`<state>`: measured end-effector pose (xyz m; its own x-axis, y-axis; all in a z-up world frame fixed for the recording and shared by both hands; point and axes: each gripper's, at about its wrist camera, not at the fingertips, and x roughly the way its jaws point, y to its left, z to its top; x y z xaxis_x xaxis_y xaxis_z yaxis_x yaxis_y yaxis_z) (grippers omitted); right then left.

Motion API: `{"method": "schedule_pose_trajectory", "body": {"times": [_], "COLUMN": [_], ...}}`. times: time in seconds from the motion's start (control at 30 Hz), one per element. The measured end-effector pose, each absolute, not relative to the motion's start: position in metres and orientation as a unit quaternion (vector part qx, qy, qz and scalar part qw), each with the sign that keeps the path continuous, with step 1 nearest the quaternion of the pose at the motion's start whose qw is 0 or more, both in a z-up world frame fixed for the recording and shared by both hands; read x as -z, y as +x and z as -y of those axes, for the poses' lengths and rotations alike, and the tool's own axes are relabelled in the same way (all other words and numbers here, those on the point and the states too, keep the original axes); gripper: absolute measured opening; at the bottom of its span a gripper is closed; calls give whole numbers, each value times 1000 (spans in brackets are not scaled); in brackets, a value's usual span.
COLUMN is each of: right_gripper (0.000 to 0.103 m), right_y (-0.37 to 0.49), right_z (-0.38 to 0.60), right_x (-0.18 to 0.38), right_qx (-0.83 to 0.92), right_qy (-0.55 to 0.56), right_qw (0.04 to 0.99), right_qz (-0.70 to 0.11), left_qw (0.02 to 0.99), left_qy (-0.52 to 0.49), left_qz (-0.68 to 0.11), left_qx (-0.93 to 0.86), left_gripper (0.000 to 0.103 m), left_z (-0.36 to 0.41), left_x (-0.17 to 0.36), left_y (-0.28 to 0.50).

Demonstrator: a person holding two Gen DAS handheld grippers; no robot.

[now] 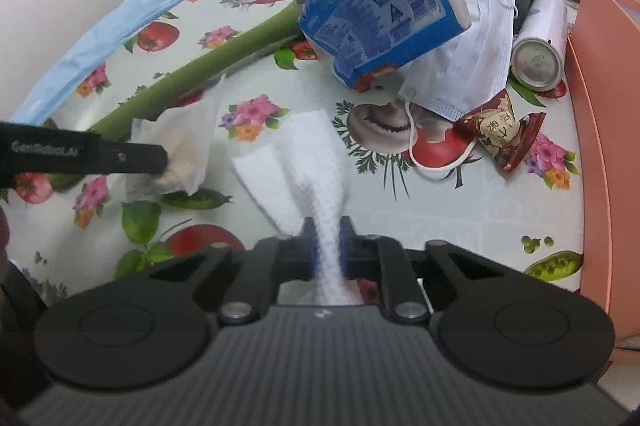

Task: Organize soft objects
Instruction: 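Lift the plastic bag with the left gripper while the right lifts the waffle cloth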

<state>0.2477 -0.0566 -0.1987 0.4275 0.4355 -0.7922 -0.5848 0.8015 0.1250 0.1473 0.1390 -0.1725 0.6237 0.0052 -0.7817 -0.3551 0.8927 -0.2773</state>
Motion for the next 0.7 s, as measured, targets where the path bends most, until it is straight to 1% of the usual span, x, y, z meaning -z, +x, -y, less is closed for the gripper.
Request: {"method": "schedule_pose_trajectory", "body": {"times": [0.23, 0.7], "right_gripper": [10, 10], "right_y": [239, 206], "right_z": [68, 105], "right_x": [173, 110], "right_qx": [-290, -266], "right_qy": [-69, -30], "right_qw": [860, 893], "right_qz": [-415, -362], "left_qw": [883, 897], "left_qy": [-207, -209], "left_qz": [-409, -382], "left_qx": [-98, -79], "left_gripper": [31, 31], "left_z": [-130, -95], "left_x": [158, 108], "left_y": [142, 109]}}
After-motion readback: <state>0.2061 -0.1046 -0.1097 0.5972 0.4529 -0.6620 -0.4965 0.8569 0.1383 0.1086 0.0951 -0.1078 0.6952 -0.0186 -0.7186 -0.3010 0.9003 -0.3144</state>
